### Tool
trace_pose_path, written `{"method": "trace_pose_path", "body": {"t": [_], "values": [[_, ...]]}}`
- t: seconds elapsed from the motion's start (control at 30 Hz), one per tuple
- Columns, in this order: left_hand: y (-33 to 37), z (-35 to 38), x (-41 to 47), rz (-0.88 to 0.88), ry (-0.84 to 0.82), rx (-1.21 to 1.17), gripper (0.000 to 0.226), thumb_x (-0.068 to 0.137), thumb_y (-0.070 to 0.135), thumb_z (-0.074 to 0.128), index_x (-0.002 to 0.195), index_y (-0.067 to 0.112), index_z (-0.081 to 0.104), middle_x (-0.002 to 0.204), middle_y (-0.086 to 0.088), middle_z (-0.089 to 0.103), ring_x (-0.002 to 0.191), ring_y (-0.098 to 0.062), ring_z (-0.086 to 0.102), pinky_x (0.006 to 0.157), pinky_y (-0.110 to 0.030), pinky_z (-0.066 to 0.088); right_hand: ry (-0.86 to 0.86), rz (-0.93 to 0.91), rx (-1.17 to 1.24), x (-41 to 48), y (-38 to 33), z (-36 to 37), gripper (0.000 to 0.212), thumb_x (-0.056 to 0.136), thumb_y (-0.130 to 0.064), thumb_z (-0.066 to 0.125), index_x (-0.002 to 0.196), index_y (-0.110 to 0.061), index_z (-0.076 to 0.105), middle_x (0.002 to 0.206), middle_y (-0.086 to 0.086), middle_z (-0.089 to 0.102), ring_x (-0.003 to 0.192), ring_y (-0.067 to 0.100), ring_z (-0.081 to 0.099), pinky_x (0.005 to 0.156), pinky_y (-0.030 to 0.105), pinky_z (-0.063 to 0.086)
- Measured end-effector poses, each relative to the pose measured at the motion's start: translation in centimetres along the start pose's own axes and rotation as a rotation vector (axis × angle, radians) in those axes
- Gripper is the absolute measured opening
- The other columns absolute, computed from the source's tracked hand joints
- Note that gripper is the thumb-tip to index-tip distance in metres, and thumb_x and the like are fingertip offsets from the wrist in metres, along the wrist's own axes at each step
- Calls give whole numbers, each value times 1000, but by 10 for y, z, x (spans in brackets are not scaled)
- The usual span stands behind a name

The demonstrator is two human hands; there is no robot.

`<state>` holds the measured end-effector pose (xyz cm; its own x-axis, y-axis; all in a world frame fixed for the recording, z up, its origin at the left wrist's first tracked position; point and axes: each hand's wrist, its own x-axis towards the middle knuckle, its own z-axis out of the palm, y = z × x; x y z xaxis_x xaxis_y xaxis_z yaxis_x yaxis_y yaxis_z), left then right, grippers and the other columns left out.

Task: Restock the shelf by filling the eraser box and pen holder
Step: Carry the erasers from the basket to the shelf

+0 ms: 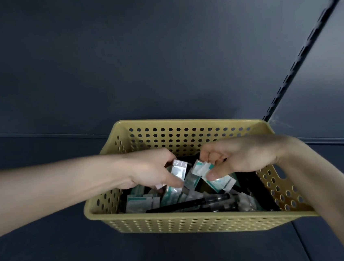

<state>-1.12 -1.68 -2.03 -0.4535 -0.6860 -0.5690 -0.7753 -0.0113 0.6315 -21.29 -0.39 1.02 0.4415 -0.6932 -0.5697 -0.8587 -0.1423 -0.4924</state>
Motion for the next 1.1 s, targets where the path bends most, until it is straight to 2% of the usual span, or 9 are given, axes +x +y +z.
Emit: {"method": "trace_pose_path", "body": {"t": [0.1,0.2,0.3,0.37,0.47,0.53,0.8,0.93,1.1], "values": [[5,-7,-8,92,78,-214,53,84,18,71,130,5,49,124,-10,59,95,-17,65,80,-25,55,116,-66,262,-5,-3,-4,26,91,-25,57,114,-14,51,113,16,62,94,13,60,86,29,51],[16,-11,-21,243,204,-486,28,87,9,65,114,9,61,107,-6,69,93,-14,66,82,-25,55,271,-130,631,-12,-9,-4,25,93,-21,53,115,-9,52,110,16,62,92,15,65,71,24,56],[28,-5,-33,364,335,-668,13,89,7,62,101,6,65,96,-10,70,91,-20,64,90,-35,50,423,-222,889,-21,-15,5,28,92,-21,52,115,-6,52,114,18,60,100,27,65,71,36,58],[37,2,-38,435,368,-791,8,89,8,61,95,9,66,83,0,72,85,-14,66,85,-30,51,512,-277,1009,-26,-20,13,26,93,-20,50,116,-7,53,111,16,62,97,27,67,70,38,58],[47,12,-42,493,390,-965,15,89,7,59,102,1,65,96,-9,73,94,-21,69,88,-32,53,650,-349,1167,-35,-27,26,25,96,-17,47,118,-7,54,108,15,65,91,26,68,67,36,57],[55,21,-45,525,365,-1016,23,90,8,57,110,-3,62,108,-17,69,103,-26,66,94,-38,50,740,-376,1236,-40,-31,36,24,97,-18,45,117,-9,55,103,13,67,86,25,69,63,34,56],[98,70,-49,622,273,-1055,22,91,5,55,113,-1,57,109,-14,69,101,-22,67,89,-37,54,1142,-348,1248,-90,-20,76,20,97,-16,47,111,-7,57,87,1,70,80,14,68,62,27,56],[135,113,-58,677,196,-975,19,90,4,57,108,5,61,101,-9,72,97,-21,69,87,-36,55,1255,-341,1263,-145,3,99,21,95,-15,50,113,-4,55,93,6,71,86,20,69,67,31,56],[191,198,-64,702,96,-951,34,82,2,67,115,5,59,109,-9,70,100,-23,68,87,-36,54,1457,-282,1322,-233,46,150,21,95,-15,50,113,-6,55,99,8,71,91,22,69,71,31,56]]}}
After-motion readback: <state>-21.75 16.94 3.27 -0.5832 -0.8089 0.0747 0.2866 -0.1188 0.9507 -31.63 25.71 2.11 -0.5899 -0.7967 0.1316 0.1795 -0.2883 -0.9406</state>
